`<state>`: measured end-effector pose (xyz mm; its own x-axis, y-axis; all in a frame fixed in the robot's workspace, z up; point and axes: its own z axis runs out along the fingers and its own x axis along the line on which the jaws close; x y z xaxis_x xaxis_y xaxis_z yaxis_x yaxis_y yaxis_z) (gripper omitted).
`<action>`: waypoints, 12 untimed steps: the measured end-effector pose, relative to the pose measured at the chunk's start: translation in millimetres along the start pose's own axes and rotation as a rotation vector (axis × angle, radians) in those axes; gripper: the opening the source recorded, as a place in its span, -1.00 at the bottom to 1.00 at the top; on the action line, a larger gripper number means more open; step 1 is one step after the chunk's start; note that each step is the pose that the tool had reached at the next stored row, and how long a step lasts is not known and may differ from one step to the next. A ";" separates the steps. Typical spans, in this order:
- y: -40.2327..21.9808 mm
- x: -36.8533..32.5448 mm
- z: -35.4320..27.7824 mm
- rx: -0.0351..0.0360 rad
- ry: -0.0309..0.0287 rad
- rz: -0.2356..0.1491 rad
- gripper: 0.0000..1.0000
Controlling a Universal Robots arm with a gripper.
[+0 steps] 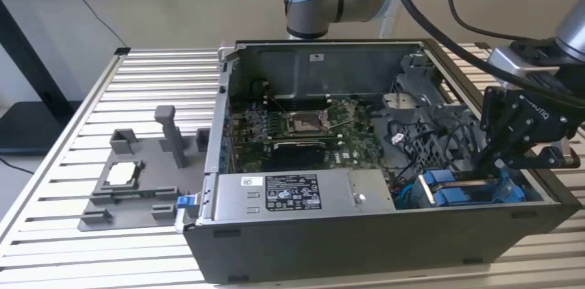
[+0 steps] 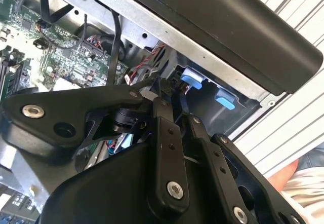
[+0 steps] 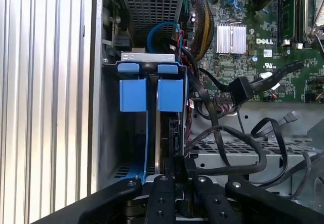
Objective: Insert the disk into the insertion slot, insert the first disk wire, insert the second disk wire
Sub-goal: 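Insert the first disk wire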
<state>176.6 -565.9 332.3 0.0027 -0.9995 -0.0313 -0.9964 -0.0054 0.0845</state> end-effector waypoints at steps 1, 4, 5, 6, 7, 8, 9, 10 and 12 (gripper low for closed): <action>0.0 0.1 0.3 0.0000 -0.0005 0.000 -0.62; -0.1 0.2 0.7 0.0000 -0.0011 0.000 -0.62; -0.1 0.2 0.7 0.0000 -0.0012 0.000 -0.62; -0.1 0.2 1.0 0.0000 -0.0019 0.000 -0.62; -0.1 0.4 1.5 -0.0002 -0.0028 0.000 -0.62; -0.1 0.5 1.7 -0.0001 -0.0031 0.000 -0.59; 0.0 0.5 1.4 -0.0001 -0.0022 0.000 -0.47; 0.0 0.5 0.8 -0.0001 -0.0014 0.000 -0.47; 0.3 0.4 -3.0 -0.0001 -0.0018 0.000 -0.47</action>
<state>176.5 -566.4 335.2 0.0026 -0.9994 -0.0331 -0.9964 -0.0054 0.0846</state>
